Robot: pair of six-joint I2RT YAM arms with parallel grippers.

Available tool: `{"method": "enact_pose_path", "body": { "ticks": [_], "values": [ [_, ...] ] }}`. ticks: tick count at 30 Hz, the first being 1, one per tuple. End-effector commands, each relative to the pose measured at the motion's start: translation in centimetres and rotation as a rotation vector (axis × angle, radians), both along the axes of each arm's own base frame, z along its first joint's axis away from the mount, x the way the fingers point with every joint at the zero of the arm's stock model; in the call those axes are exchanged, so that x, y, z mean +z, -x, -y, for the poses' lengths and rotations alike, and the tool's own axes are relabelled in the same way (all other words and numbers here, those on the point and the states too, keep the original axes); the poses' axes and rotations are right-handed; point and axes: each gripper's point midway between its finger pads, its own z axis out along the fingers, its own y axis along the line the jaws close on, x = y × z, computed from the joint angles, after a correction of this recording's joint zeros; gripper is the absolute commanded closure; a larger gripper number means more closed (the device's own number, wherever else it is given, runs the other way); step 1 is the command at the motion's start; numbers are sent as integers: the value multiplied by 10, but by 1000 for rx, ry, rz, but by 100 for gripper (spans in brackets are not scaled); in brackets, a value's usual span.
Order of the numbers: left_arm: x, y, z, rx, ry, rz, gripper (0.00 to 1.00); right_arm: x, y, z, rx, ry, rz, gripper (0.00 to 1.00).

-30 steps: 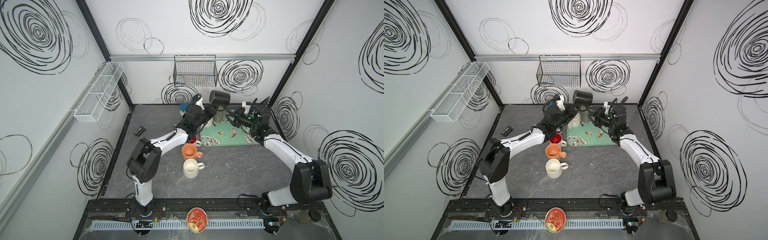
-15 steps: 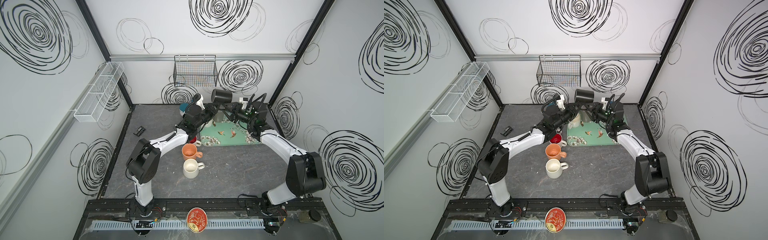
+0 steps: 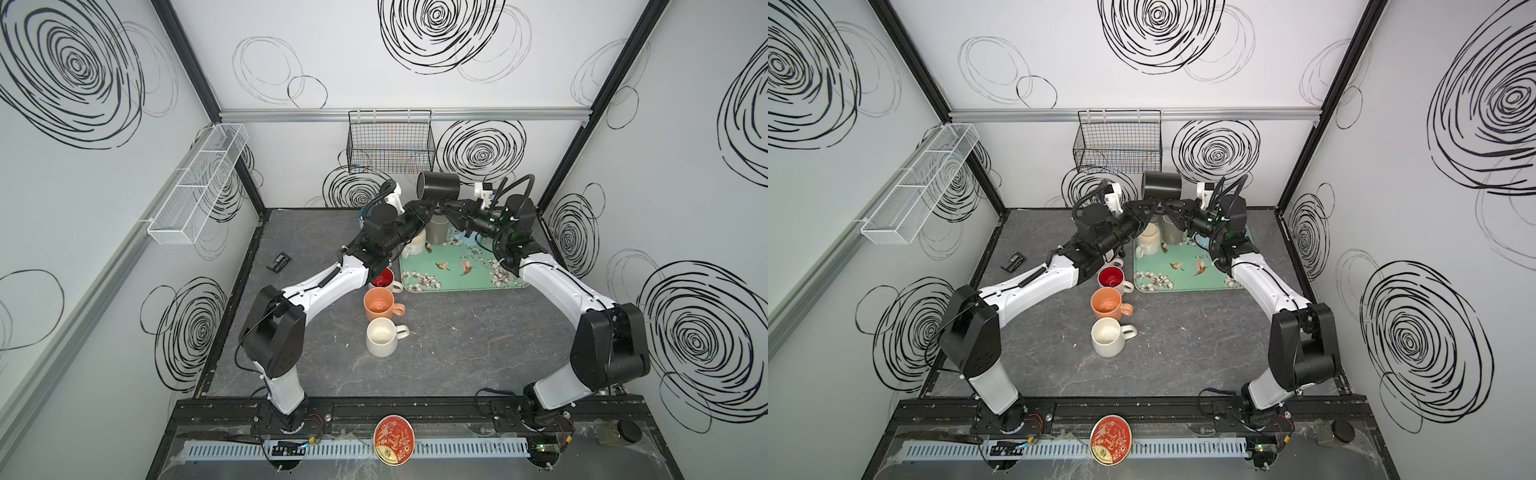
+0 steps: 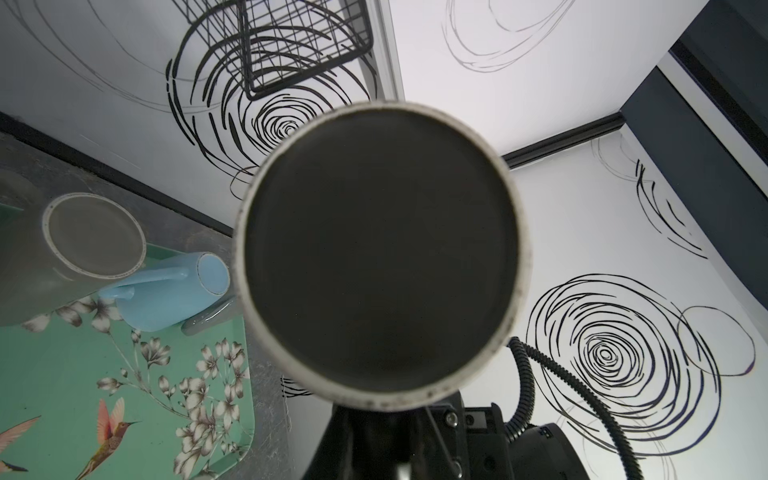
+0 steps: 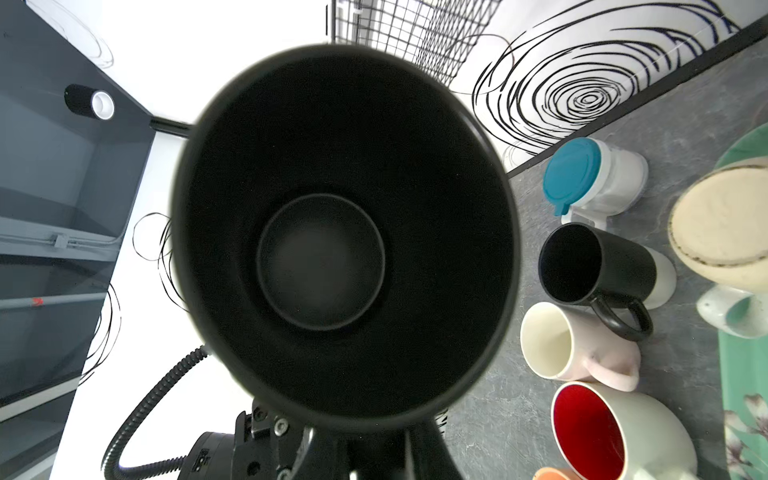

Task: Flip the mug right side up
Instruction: 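Lift the black mug off the tray and turn it opening up with both grippers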

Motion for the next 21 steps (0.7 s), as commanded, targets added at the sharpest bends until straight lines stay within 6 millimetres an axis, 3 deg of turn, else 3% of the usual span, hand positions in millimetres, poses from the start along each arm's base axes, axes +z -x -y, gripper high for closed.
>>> {"method": "enact_pose_path", "body": {
  "ticks": [1,5,10,16,21],
  "values": [
    [56,32,-13,-50,47,148,85,30,-9,-7,-30,52,169,100],
    [50,33,-44,0,2,145,67,36,-12,-30,-9,143,255,100],
    [32,33,-96,86,-73,110,55,33,-16,-66,23,287,337,100],
    [0,39,-161,180,-154,51,51,18,-21,-111,28,494,482,100],
    [-24,47,-213,265,-211,-4,51,-6,-29,-147,72,645,577,100]
  ]
}}
